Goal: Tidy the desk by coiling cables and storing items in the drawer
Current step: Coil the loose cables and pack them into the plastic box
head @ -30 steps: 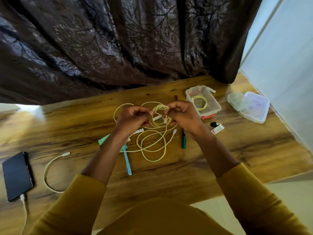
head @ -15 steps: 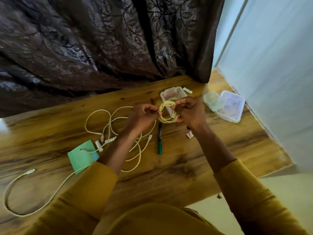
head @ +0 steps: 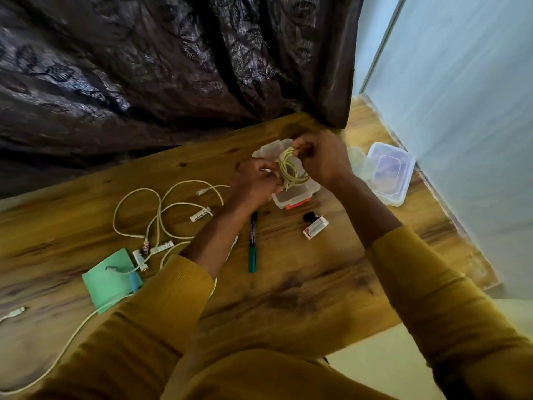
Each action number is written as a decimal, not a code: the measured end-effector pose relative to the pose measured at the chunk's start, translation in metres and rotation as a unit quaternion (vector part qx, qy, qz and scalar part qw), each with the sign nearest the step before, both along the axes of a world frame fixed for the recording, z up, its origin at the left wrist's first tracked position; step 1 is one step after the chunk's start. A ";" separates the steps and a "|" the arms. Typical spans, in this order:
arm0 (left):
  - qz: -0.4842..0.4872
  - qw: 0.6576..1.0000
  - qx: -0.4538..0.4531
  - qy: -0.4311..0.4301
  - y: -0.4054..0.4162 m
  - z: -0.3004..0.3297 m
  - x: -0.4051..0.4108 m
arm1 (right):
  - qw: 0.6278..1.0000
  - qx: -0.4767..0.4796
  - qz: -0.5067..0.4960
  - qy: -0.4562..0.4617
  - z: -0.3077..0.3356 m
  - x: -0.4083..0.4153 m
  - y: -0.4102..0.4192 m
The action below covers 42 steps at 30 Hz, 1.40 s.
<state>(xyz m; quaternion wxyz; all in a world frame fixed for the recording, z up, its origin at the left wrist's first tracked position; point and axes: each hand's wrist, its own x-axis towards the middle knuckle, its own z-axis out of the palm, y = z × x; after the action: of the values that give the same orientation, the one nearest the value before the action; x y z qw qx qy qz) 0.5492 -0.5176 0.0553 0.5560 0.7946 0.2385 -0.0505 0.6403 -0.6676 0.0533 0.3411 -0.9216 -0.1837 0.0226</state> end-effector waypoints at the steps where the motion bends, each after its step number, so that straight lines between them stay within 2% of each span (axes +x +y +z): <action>1: 0.002 1.000 0.003 0.005 0.001 -0.003 0.002 | 1.000 -0.019 0.007 0.001 -0.001 0.004 0.002; 4: -0.002 0.999 0.051 0.005 0.005 -0.012 0.003 | 0.995 -0.088 0.041 -0.012 -0.008 0.009 0.008; 9: -0.062 0.963 0.258 -0.039 0.007 -0.019 -0.005 | 0.987 -0.151 0.061 -0.006 -0.022 0.004 0.014; 14: -0.108 0.933 0.337 -0.064 0.004 -0.023 -0.011 | 0.978 -0.193 0.073 -0.029 -0.022 -0.001 0.016; 24: -0.139 0.918 0.366 -0.068 0.002 -0.031 -0.012 | 0.963 -0.246 0.077 -0.083 -0.026 -0.013 0.021; 28: -0.144 0.929 0.330 -0.088 0.005 -0.028 -0.016 | 0.962 -0.249 0.076 -0.083 -0.022 -0.015 0.020; 35: -0.085 0.951 0.264 -0.133 0.024 -0.022 -0.051 | 0.979 -0.160 0.051 -0.115 0.004 -0.037 0.032; 38: -0.049 0.951 0.269 -0.143 0.040 -0.020 -0.080 | 0.984 -0.125 0.053 -0.118 0.008 -0.061 0.044; 42: -0.006 0.956 0.271 -0.113 0.064 -0.019 -0.121 | 0.990 -0.069 0.069 -0.106 0.010 -0.098 0.066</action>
<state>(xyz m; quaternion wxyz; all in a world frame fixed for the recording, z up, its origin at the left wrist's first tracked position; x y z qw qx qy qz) 0.4278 -0.4537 0.0360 0.3432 0.9172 0.1747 0.1025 0.5420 -0.6017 0.0634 0.2530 -0.9253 -0.2799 -0.0391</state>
